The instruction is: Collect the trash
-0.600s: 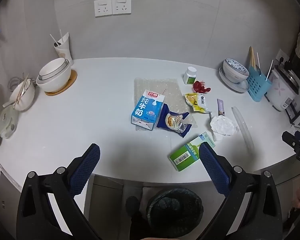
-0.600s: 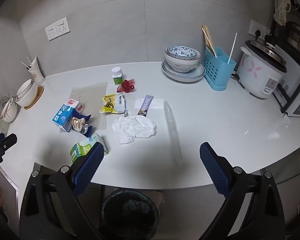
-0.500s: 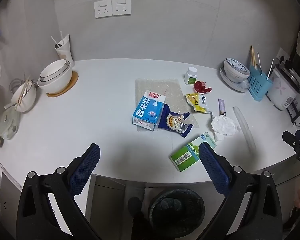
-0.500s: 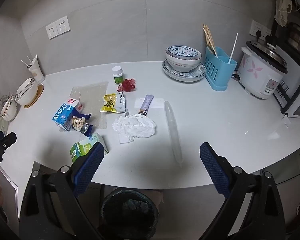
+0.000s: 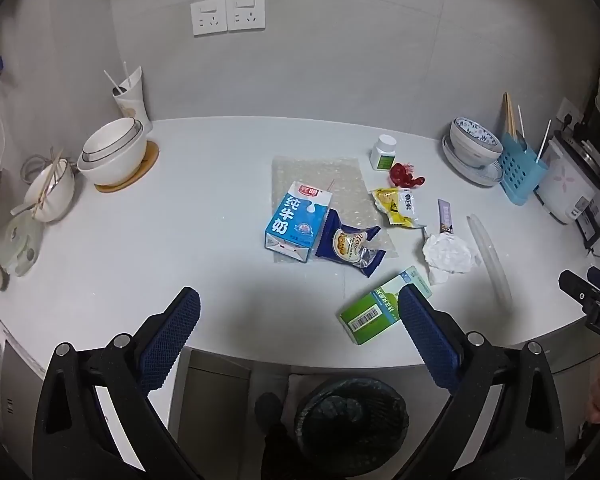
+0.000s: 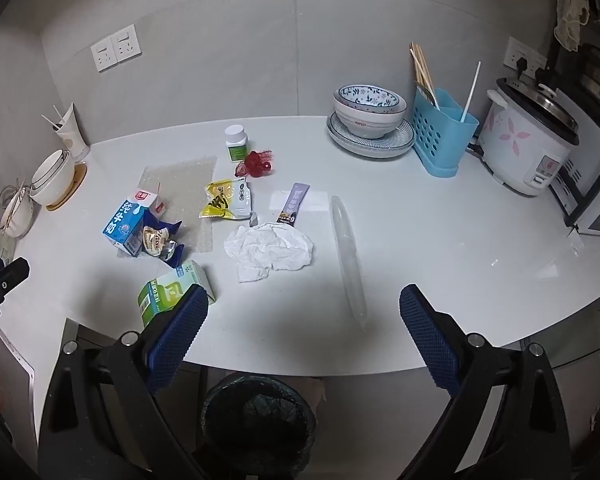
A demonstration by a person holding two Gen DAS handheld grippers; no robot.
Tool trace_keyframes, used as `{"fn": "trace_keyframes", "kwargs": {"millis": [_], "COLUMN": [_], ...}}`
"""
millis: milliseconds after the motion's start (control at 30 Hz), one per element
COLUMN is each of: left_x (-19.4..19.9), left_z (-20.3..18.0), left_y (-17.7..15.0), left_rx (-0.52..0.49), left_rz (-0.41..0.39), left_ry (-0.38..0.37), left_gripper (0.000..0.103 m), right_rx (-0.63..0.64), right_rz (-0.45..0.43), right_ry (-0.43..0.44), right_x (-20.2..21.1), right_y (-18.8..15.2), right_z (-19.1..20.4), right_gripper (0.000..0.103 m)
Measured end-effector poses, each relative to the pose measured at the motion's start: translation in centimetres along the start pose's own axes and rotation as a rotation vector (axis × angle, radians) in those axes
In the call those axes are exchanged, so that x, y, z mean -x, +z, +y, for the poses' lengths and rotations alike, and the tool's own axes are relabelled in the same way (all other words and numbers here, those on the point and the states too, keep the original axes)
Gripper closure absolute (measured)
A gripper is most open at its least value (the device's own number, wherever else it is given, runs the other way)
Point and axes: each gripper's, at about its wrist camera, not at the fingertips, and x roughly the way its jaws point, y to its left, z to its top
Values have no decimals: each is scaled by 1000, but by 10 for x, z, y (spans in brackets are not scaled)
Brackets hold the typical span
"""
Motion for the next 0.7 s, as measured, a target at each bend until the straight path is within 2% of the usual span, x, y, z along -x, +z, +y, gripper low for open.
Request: {"fn": "trace_keyframes", "kwargs": {"millis": [700], "left_x": [-5], "left_z": [-7], "left_y": [0], "left_rx": [6], "left_rz": [30], "left_ry": [-11], "left_gripper": [6], "right_rx": [-1], "right_rz": [12], "right_ry": [7], "right_x": [-5], "right_y": [0], "right_z": [-5], "right_gripper": [10]}}
